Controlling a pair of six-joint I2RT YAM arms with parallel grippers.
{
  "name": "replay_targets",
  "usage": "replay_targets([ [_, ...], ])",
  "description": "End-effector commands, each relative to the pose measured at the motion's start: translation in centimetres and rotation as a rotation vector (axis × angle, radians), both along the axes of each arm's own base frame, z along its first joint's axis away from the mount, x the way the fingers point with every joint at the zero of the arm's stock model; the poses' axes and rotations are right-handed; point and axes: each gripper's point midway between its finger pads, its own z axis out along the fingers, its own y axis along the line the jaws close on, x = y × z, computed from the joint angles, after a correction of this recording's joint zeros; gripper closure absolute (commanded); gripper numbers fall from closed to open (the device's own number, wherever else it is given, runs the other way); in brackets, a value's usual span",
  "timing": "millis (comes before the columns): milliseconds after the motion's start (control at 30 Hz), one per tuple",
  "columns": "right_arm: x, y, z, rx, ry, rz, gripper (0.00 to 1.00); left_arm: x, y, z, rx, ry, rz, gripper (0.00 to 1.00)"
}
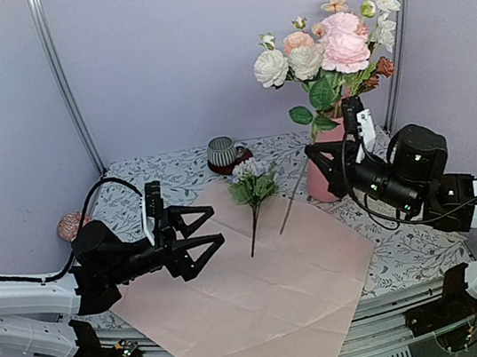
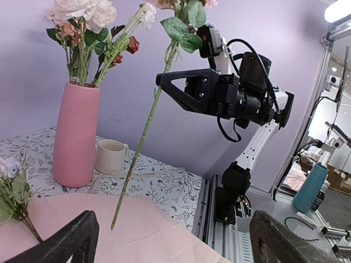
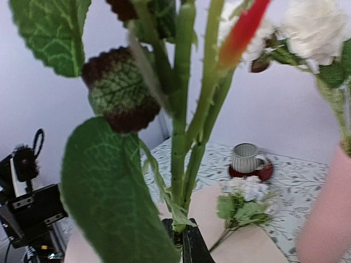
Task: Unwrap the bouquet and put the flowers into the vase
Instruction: Place the fake flower in the vase.
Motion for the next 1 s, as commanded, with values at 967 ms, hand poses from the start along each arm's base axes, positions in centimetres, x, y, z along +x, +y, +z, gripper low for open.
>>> replay_targets([
  [967,0.0,-17.6,13.9,-0.165,-0.261,-0.642,0.97,1.0,-1.0,-0.1,0.008,0.018,0.025,0.02],
])
